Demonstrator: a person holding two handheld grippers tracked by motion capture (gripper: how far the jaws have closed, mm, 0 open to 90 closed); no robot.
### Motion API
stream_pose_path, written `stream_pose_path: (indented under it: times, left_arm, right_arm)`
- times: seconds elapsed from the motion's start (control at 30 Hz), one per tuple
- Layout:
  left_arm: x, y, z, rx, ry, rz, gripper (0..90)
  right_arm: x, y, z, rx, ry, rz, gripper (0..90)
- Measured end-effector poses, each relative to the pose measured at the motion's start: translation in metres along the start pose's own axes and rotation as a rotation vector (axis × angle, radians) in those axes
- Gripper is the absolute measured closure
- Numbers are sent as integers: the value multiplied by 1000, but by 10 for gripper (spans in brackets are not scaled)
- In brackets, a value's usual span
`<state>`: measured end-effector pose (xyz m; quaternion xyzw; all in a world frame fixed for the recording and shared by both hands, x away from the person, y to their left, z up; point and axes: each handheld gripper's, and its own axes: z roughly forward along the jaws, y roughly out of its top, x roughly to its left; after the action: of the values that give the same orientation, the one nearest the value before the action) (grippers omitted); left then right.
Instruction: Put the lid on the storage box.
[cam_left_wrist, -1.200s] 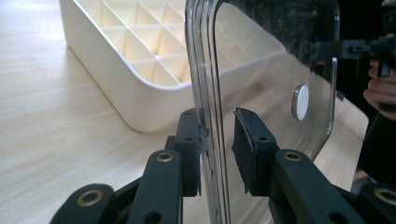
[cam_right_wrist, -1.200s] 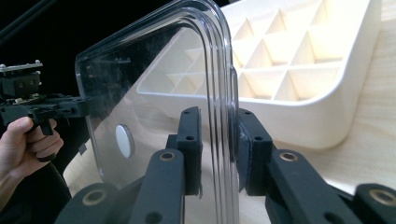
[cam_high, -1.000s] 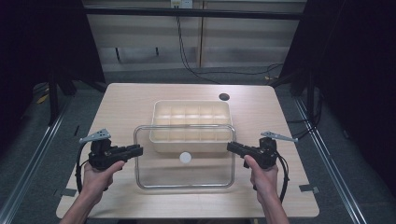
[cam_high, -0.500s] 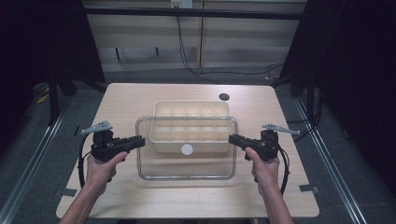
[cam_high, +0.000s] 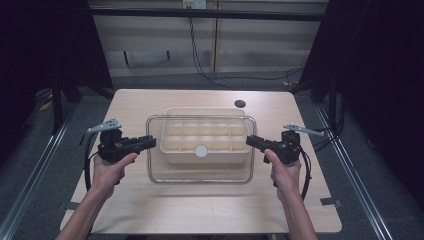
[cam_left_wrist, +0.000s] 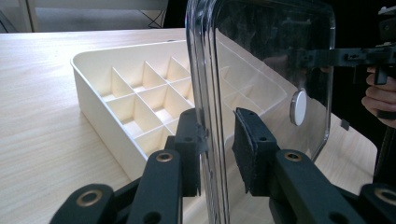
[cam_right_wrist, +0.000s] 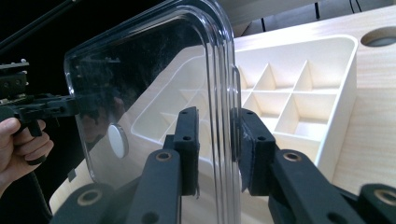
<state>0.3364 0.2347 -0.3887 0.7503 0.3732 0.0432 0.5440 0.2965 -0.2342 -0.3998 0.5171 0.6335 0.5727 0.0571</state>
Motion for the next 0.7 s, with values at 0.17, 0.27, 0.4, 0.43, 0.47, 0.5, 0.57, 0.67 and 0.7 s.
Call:
stream_pose_path:
  times: [0.17,0.27,0.4,0.43,0.47,0.5,0.57,0.67,0.7]
  left_arm:
    - [2,10,2,-11,20,-4,724]
    - [3,16,1,-16,19,8,722]
    - [4,23,1,-24,21,10,721]
    - [5,24,2,-25,24,14,721]
    - [5,26,3,-29,22,12,721]
    - [4,27,4,-28,21,15,722]
    - [4,31,7,-25,23,22,721]
    - [3,37,10,-27,22,21,721]
    - [3,38,12,-22,22,25,721]
  right_arm:
    - [2,10,4,-28,-8,-30,716]
    - [1,17,6,-43,-6,-23,714]
    - [1,23,8,-48,0,-23,714]
    - [1,24,9,-49,-2,-21,714]
    - [0,26,9,-48,-3,-23,713]
    - [0,28,9,-49,-5,-23,713]
    - [-2,32,8,-56,-8,-23,712]
    - [-3,39,6,-71,-12,-26,711]
    - [-4,41,6,-74,-14,-21,711]
